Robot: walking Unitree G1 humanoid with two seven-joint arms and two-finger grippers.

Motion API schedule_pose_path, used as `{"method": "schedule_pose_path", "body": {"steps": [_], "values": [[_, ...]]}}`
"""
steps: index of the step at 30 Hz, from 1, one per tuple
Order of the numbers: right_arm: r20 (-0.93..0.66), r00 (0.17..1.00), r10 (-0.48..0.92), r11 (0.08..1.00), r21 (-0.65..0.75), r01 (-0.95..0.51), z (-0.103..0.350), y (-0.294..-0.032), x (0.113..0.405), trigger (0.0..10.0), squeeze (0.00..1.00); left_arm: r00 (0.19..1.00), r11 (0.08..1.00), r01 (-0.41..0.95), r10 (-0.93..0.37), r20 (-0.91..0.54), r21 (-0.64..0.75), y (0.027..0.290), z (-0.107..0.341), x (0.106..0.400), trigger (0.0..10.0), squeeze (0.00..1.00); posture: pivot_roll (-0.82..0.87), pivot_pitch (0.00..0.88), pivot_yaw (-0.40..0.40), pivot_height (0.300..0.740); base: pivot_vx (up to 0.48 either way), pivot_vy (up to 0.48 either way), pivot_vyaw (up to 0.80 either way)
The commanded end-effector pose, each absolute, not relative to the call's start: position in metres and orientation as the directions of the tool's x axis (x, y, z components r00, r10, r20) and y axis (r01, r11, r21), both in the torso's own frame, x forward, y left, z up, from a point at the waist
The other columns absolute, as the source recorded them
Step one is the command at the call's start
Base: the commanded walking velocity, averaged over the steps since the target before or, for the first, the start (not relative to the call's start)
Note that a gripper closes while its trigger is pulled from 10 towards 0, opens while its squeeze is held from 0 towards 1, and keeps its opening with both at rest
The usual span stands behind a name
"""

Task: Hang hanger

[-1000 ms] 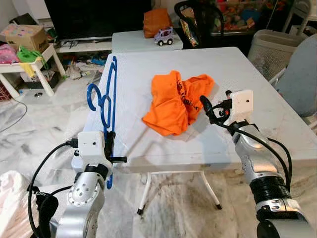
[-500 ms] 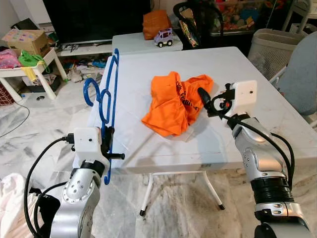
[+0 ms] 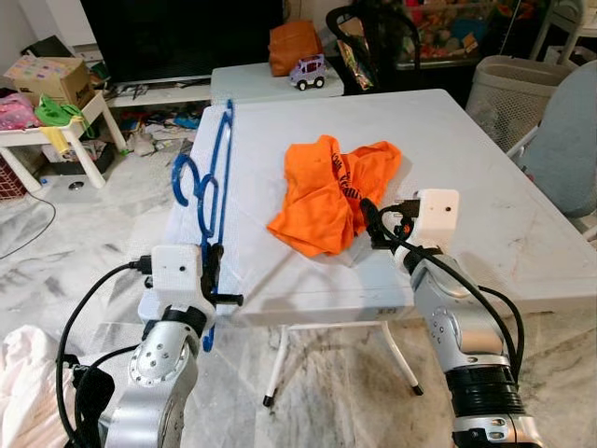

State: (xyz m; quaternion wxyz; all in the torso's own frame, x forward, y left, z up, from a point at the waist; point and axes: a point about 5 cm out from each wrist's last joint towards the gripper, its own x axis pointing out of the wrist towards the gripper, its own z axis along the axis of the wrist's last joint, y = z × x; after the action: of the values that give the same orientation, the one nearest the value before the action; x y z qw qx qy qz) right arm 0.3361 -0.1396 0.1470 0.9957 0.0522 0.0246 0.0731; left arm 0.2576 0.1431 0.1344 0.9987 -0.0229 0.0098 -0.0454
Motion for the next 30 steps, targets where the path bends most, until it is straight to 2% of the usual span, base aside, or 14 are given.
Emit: {"method": "schedule_pose_path", "body": {"steps": [1,15,30], "values": [[-0.026,0.985,0.17,0.981,0.097,-0.167,0.153,-0.136,0.336,10.0,0.0,0.996,0.996,0.084,-0.084,-0.01,-0.03,0.145,0.135,0.259,10.0,0.0,-0.05,0.0,0.042,0.74,0.0,0.0,0.0],[-0.057,0.984,0.168,0.983,0.09,-0.162,0.15,-0.142,0.339,10.0,0.0,0.994,0.994,0.102,-0.103,-0.026,-0.049,0.135,0.13,0.259,10.0,0.0,-0.06,0.0,0.025,0.74,-0.222,0.0,0.0],[-0.107,0.978,0.178,0.961,0.231,-0.15,0.137,-0.139,0.346,10.0,0.0,0.993,0.992,0.112,-0.114,-0.033,-0.053,0.13,0.123,0.269,10.0,0.0,-0.07,0.0,0.035,0.74,-0.288,0.0,0.0]]}}
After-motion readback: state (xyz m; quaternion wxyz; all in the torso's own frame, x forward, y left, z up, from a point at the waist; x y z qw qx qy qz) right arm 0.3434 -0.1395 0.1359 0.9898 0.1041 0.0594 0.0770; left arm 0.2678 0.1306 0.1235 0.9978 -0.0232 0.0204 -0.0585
